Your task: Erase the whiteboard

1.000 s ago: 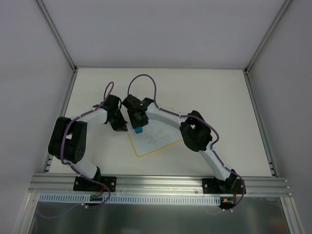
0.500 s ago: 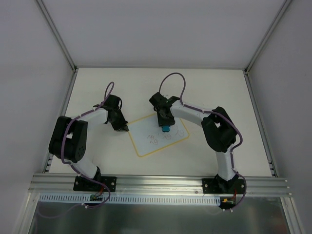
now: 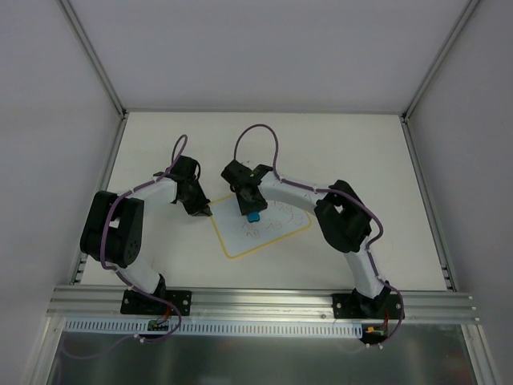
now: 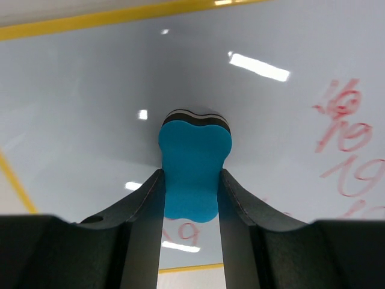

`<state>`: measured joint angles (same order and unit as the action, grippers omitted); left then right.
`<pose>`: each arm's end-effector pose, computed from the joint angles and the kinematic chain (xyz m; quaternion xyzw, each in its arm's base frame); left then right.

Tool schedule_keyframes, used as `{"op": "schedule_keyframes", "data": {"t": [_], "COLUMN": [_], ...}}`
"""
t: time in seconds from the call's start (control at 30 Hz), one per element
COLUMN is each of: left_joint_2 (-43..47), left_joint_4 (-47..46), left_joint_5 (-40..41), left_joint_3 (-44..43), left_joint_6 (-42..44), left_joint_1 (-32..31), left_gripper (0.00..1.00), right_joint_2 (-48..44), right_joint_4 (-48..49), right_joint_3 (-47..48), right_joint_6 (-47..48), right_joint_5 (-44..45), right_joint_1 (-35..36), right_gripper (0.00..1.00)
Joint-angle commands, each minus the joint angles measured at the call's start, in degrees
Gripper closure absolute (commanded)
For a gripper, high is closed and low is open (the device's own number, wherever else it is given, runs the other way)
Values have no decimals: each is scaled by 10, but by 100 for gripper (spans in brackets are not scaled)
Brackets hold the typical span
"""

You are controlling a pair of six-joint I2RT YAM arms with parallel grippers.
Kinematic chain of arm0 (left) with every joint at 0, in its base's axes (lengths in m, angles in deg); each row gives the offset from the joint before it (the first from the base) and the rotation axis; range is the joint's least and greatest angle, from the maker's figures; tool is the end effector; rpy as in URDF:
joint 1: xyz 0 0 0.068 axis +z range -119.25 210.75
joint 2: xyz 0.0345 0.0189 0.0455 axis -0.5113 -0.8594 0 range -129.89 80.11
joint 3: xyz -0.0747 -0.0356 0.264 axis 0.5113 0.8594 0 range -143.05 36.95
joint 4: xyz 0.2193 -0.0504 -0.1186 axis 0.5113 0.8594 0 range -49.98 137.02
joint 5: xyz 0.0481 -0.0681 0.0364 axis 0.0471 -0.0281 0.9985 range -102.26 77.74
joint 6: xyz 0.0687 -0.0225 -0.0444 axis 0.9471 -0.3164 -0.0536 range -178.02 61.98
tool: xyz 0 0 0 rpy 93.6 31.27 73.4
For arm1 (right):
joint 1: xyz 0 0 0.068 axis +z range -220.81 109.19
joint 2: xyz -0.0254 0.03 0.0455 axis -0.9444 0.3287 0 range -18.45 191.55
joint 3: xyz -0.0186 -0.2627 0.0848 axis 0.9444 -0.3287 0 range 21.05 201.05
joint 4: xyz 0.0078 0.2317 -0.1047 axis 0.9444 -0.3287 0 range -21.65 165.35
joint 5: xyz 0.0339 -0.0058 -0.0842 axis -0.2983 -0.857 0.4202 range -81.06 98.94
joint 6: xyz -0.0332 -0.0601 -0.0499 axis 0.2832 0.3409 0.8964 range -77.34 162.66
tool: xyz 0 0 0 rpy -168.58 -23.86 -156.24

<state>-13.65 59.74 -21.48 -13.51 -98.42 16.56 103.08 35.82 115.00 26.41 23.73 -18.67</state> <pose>0.3059 -0.0897 0.1302 -0.2016 0.9483 -0.1761 0.1707 0.2945 0.3477 0.1506 -0.2752 0.9325 0.0062 0.2337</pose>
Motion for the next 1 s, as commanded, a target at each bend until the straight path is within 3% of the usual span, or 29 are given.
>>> {"op": "schedule_keyframes", "data": {"t": [0.0,0.33,0.5,0.73,0.97], "left_joint_2": [-26,-26,-27,-30,-24], "left_joint_4": [36,36,36,37,36], "left_joint_5": [20,22,24,24,25], "left_joint_3": [13,12,15,16,19], "left_joint_6": [-3,-6,-8,-7,-8], "left_joint_1": [-4,-3,-4,-3,-4], "left_gripper": [100,100,100,100,100], "right_joint_2": [48,70,32,-68,-115], "right_joint_4": [-15,-35,-34,19,33], "right_joint_3": [37,63,-25,-216,-282], "right_joint_6": [3,25,9,-3,4], "right_joint_5": [-67,-71,-30,2,29], "right_joint_1": [37,68,36,-83,-116], "right_gripper": [100,100,100,100,100]}}
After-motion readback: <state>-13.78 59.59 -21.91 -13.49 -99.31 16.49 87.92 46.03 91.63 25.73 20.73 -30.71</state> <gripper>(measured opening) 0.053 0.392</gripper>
